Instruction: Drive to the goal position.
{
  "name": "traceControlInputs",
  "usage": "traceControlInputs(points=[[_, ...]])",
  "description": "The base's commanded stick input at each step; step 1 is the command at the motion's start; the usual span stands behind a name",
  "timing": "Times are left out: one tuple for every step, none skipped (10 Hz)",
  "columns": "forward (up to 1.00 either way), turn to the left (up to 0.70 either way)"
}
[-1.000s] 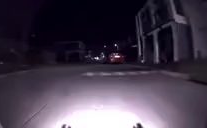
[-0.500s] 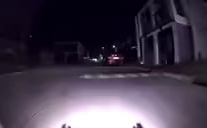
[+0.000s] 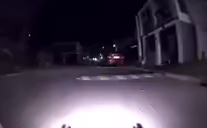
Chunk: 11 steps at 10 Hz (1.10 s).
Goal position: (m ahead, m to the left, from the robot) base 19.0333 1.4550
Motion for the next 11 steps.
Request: traceControlInputs(points=[[0.6,0.0],[0.6,0.0],[0.6,0.0],[0.6,-0.01],[0.6,-0.03],[0.6,-0.11],[0.6,-0.15],[0.6,-0.08],[0.6,0.0],[0.6,0.0],[0.6,0.0]])
